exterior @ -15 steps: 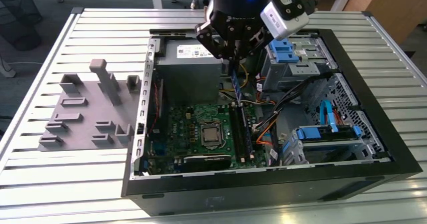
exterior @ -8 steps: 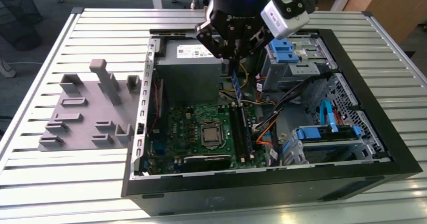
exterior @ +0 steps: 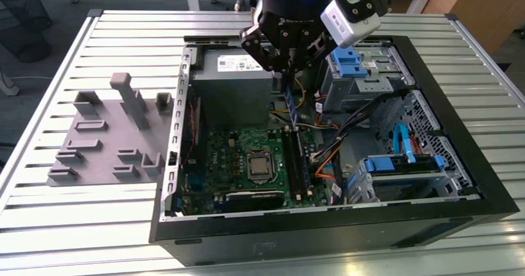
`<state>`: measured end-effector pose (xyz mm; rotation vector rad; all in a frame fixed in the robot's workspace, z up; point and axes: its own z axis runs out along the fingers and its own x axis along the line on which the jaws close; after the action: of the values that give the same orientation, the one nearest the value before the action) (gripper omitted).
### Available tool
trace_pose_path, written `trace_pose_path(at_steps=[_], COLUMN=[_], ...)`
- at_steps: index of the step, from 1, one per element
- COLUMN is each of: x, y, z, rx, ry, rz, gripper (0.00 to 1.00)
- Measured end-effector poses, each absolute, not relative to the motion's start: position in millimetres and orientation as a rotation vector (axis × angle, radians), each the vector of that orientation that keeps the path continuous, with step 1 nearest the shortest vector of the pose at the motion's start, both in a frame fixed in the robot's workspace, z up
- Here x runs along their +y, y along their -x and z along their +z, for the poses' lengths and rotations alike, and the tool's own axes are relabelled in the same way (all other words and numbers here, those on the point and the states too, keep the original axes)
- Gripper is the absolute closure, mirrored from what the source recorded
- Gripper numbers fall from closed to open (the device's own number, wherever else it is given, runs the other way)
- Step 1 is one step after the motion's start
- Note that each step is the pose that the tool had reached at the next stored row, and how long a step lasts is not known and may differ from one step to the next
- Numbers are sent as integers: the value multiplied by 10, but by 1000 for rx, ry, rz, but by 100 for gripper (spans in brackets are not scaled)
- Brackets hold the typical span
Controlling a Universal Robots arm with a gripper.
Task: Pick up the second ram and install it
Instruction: 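Insert the second ram into the second slot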
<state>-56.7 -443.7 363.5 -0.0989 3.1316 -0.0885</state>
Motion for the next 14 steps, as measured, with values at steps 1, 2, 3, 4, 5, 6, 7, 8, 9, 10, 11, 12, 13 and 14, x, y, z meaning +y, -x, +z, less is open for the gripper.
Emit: trace_pose_path(at_steps=[1, 2, 3, 4, 5, 6, 7, 8, 9, 10, 11, 12, 13, 14], x=[-4437, -4437, -4437, -4437, -4437, -4437, -4437, -4437, -4437, -4438, -4438, -4437, -4437, -4437], y=[567, 567, 567, 567, 567, 567, 567, 567, 567, 567, 566, 567, 567, 567], z=[3635, 3635, 3635, 3635, 3635, 3635, 3635, 3635, 3634, 3632, 3629, 3627, 3626, 3625], rx=[3132, 3132, 3132, 3132, 3132, 3132, 3132, 3132, 3132, 3132, 3132, 3132, 3132, 3132], ry=[99, 99, 99, 99, 99, 99, 99, 99, 99, 99, 99, 99, 99, 99], rz=[-89, -88, -88, -88, -88, -89, -88, -89, -87, -80, -68, -58, -54, -54], gripper=[86, 86, 86, 86, 86, 86, 86, 86, 86, 86, 86, 86, 86, 86])
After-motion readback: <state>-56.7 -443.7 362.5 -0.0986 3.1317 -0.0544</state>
